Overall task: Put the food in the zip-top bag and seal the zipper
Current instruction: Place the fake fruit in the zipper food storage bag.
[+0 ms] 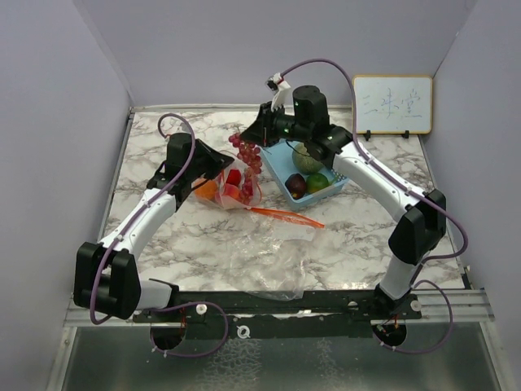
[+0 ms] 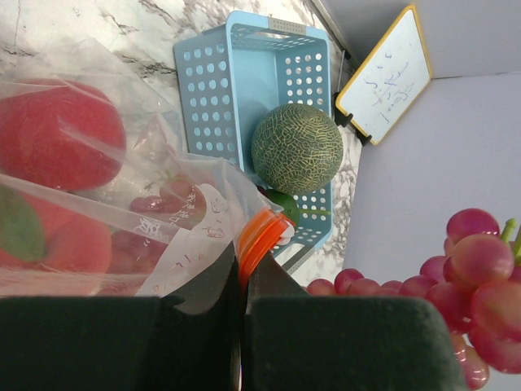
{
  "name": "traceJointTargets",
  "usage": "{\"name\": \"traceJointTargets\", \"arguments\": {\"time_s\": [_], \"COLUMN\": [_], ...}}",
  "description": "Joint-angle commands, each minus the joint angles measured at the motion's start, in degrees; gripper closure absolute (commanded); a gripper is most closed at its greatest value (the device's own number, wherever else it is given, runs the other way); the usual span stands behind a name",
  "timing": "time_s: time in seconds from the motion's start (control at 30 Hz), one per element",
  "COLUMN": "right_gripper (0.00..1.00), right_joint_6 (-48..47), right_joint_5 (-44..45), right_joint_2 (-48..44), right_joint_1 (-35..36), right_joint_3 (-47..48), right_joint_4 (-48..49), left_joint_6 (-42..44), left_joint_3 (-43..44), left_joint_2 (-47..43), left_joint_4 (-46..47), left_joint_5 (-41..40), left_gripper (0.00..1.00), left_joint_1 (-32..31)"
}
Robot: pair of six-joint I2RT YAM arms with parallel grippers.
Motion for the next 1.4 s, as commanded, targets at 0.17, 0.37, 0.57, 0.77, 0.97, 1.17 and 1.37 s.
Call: {"name": "traceJointTargets", "arguments": {"time_s": [0.17, 0.37, 0.57, 0.77, 0.97, 1.17, 1.37], "right_gripper": [0.98, 0.98, 0.72, 0.43, 0.31, 0.37, 0.43], "right_joint_6": [3.24, 4.37, 2.1, -0.81, 2.1, 13.0, 21.93], "right_joint_5": [4.38, 8.83, 12.36, 7.23, 20.11, 22.0, 19.56], "right_joint_2": [-2.71, -2.4, -0.37, 0.52, -2.41, 2.87, 4.3], "right_joint_1": [4.95, 5.22, 5.21, 5.22, 5.09, 2.79, 2.24], "right_joint_3": [-6.18, -8.28, -6.11, -3.78, -3.75, 0.43, 1.26], "right_joint_4": [4.46, 1.7, -4.82, -7.15, -12.59, -22.32, -17.36], "left_joint_6": [-2.3, -2.46, -2.35, -2.24, -2.41, -2.61, -2.77], "left_joint_3": [0.3, 0.49, 0.39, 0.22, -0.09, -1.53, -3.31], "left_joint_2": [0.33, 0.42, 0.01, -0.01, -0.38, -1.01, -2.18], "left_joint_4": [4.87, 5.2, 5.4, 5.9, 6.45, 7.23, 7.94], "left_joint_5": [0.95, 1.01, 1.24, 1.22, 1.28, 1.47, 1.6], "left_gripper": [1.0, 1.0, 1.0, 1.0, 1.0, 1.0, 1.0], "left_joint_1": [0.24, 0.23, 0.22, 0.27, 0.22, 0.22, 0.26]}}
